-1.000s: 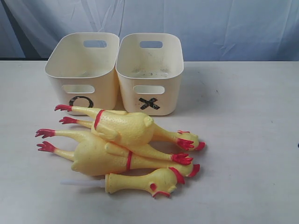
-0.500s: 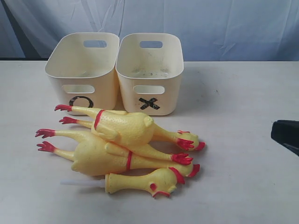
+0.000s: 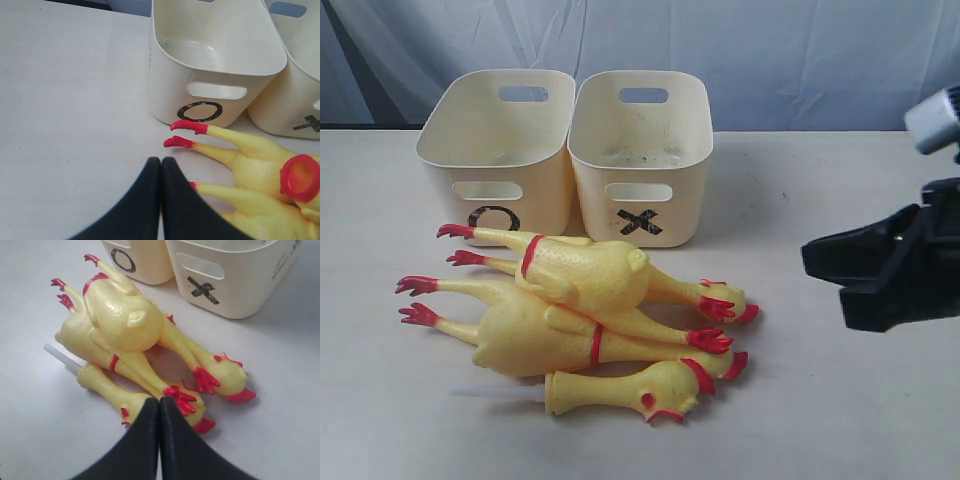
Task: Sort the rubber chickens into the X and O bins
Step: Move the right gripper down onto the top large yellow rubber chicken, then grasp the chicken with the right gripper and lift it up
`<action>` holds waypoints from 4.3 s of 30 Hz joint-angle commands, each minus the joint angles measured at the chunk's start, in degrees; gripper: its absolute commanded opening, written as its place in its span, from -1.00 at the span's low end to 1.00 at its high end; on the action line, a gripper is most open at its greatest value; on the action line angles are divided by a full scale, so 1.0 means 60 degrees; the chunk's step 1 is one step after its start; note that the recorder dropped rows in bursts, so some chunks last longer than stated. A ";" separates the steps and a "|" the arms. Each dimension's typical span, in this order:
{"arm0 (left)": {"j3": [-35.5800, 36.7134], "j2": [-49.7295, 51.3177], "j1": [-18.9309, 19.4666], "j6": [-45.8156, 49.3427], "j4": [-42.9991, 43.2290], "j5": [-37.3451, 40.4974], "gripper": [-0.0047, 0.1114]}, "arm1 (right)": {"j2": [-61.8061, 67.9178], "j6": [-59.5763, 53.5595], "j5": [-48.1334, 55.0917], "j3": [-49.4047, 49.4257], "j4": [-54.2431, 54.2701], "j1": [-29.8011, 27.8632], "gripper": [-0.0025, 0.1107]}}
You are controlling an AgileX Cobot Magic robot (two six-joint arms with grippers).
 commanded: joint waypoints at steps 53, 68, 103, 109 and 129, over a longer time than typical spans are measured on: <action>-0.0025 0.0009 -0.0027 0.0013 0.0169 0.0162 -0.92 | 0.7913 -0.1732 -0.3388 -0.3778 0.0091 0.3723 0.64; -0.0025 0.0009 -0.0027 0.0013 0.0169 0.0162 -0.92 | 0.8308 -0.1732 -0.3074 -0.3844 0.0310 0.3723 0.56; -0.0025 0.0009 -0.0027 0.0013 0.0194 0.0210 -0.92 | 0.6053 -0.1667 -0.4479 -0.3866 0.0762 0.3723 -0.97; -0.0025 0.0009 -0.0027 0.0013 0.0194 0.0210 -0.92 | 0.5754 -0.1667 -0.7191 -0.3866 0.2525 0.3723 -0.97; -0.0025 0.0009 -0.0027 0.0013 0.0194 0.0210 -0.92 | 0.6100 0.3354 -1.1388 -0.3866 -0.0421 0.3723 -0.97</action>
